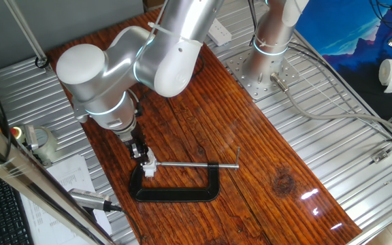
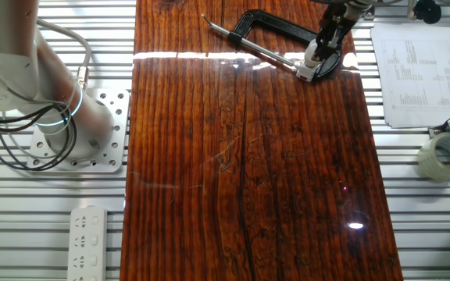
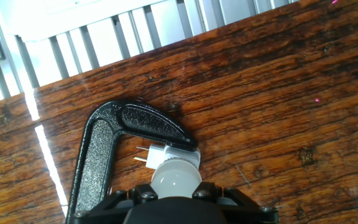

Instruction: Install the light bulb by rotating it

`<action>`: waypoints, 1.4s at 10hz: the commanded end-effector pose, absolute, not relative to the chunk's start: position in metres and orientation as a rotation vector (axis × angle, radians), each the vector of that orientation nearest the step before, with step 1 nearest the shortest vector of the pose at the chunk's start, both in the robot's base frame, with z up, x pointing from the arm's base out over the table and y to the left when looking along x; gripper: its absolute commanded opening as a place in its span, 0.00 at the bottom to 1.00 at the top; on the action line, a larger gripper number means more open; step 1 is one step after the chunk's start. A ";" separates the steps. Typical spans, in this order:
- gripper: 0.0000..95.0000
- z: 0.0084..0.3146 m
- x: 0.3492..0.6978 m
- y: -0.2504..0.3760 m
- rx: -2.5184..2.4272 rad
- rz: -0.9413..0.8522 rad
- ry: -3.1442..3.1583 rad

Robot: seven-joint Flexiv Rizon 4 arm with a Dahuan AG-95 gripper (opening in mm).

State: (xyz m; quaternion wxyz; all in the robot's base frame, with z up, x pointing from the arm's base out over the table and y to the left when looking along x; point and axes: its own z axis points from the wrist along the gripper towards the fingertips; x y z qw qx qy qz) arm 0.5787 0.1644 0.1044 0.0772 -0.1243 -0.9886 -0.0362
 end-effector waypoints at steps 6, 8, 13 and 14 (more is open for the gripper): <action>0.20 0.105 0.578 0.164 -0.373 -0.109 -2.961; 1.00 0.103 0.577 0.168 0.409 -0.096 -2.971; 1.00 0.103 0.578 0.168 0.402 -0.089 -2.973; 1.00 0.106 0.577 0.169 0.472 -0.083 -2.963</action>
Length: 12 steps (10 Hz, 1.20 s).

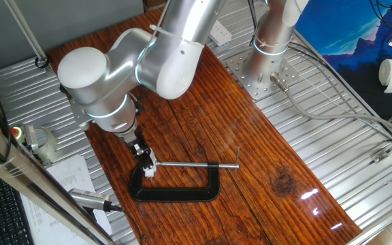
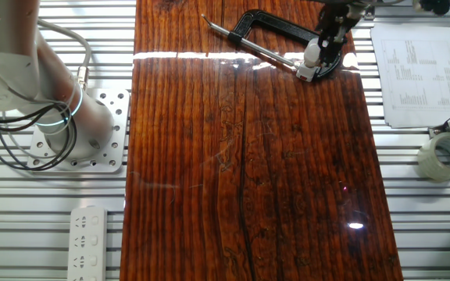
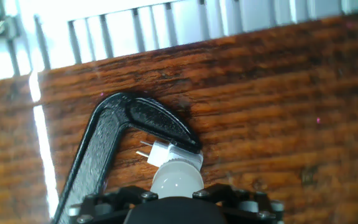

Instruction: Install the light bulb by rotating it

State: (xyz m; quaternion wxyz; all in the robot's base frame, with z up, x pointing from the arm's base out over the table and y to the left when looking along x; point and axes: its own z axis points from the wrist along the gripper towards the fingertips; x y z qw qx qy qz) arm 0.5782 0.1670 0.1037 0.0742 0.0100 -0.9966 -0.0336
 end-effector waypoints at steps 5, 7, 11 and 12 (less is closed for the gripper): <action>1.00 0.121 0.574 0.172 1.034 -0.079 -2.831; 1.00 0.128 0.572 0.174 1.340 -0.073 -2.692; 0.80 0.129 0.572 0.175 1.913 -0.103 -2.351; 0.80 0.130 0.572 0.175 2.041 -0.095 -2.260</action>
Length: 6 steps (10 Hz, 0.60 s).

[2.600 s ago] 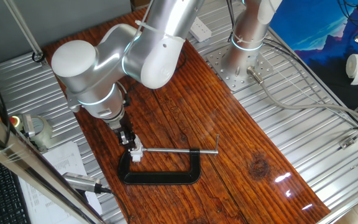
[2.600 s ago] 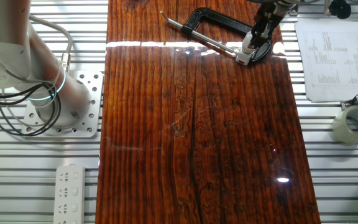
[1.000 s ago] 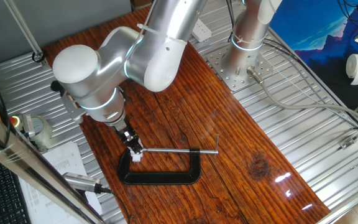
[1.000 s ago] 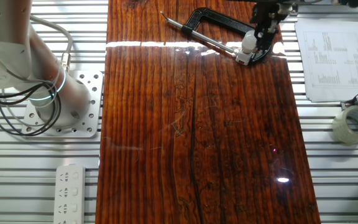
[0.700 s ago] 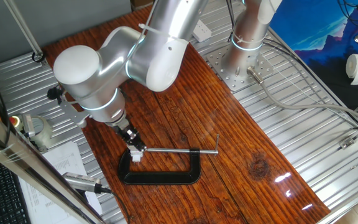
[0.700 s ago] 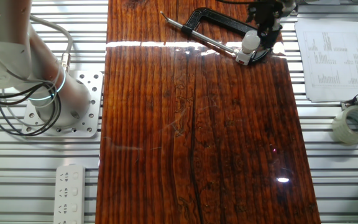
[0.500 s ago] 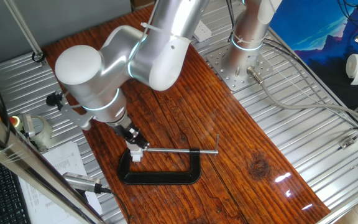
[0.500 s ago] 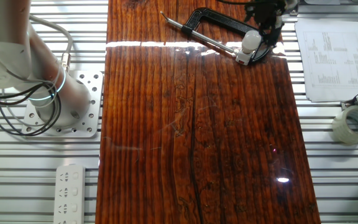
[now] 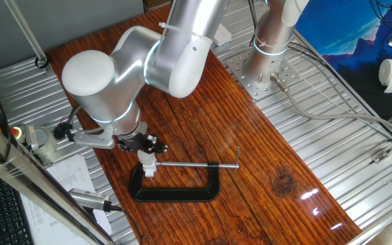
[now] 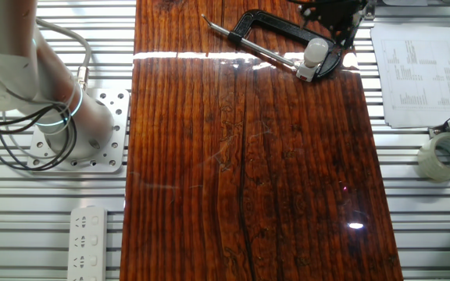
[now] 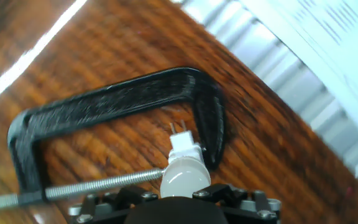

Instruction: Install the light bulb by rotating it

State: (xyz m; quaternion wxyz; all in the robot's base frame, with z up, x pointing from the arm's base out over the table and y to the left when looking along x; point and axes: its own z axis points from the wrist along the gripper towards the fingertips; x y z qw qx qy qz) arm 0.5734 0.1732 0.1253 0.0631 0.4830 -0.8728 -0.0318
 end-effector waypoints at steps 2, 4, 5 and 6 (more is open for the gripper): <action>0.80 0.130 0.572 0.176 2.204 -0.109 -2.127; 1.00 0.130 0.571 0.177 2.494 -0.018 -1.875; 1.00 0.129 0.570 0.179 2.574 0.014 -1.796; 1.00 0.128 0.569 0.180 2.631 0.028 -1.732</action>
